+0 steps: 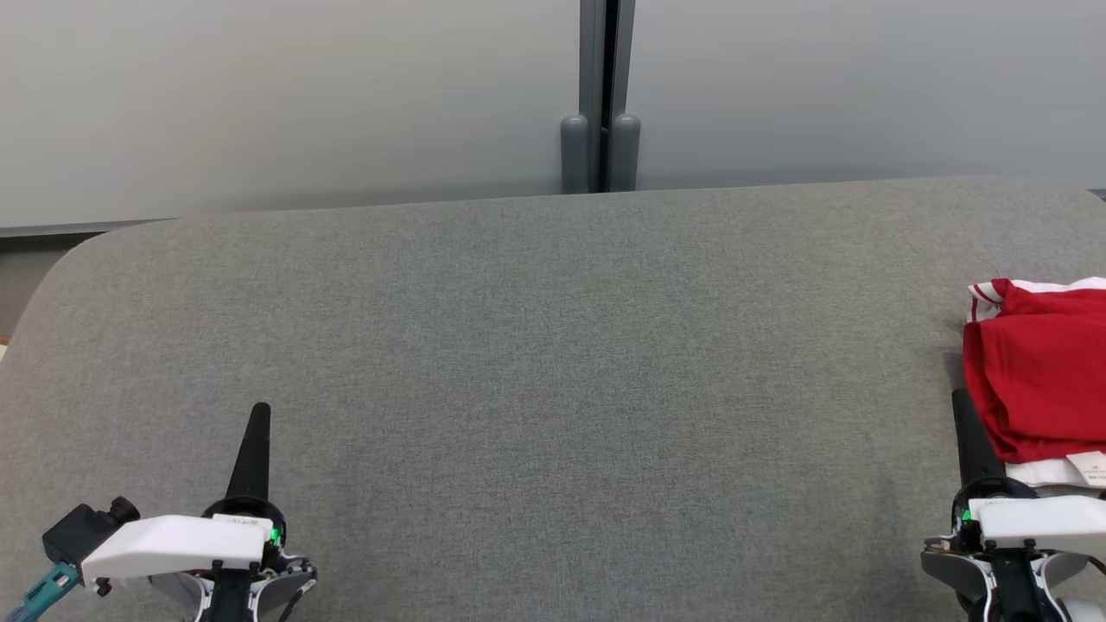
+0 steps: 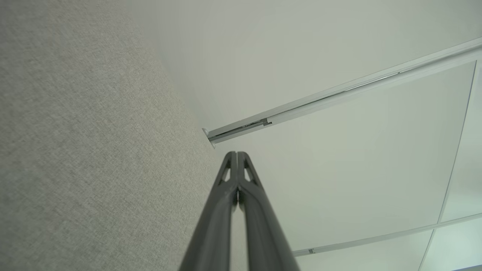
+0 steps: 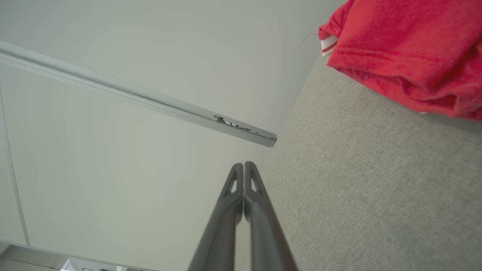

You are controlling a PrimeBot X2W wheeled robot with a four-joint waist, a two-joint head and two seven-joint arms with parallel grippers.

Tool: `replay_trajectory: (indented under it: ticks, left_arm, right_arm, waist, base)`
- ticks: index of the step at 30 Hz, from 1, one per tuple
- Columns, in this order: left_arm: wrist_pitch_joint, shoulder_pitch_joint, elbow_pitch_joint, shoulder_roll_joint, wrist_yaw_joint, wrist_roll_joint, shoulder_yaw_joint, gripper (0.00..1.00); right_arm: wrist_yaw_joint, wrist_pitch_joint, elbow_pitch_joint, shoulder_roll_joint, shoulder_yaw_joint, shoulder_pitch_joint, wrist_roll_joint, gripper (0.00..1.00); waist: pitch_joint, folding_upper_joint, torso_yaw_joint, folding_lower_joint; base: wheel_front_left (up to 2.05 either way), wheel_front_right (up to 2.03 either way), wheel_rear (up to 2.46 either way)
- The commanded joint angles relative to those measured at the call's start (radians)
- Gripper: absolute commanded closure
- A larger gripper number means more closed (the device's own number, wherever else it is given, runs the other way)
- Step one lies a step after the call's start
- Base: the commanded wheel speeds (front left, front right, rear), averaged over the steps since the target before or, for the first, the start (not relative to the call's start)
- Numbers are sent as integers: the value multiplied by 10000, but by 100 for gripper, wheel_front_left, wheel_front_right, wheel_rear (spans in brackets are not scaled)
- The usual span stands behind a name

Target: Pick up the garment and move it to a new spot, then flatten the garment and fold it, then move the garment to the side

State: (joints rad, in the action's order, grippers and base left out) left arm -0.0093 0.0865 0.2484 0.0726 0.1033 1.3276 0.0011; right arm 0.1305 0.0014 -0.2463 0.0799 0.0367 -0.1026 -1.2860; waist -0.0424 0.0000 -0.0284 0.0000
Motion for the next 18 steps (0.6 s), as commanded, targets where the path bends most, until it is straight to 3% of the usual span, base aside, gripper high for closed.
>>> replay_trajectory:
  ticks: [1,18]
  left_arm:
    - [57,221,-95,47,39,233,93,100]
    - [427,242,-83,33,144,1390,397,100]
  right_arm:
    - [3,91,80,12,66,-96,-235,100]
    - [3,457,66,-62,298,-85,-1504,100]
  waist:
    - [11,0,8,0]
    - [145,0,105,0]
  base:
    - [0,0,0]
    - [0,0,0]
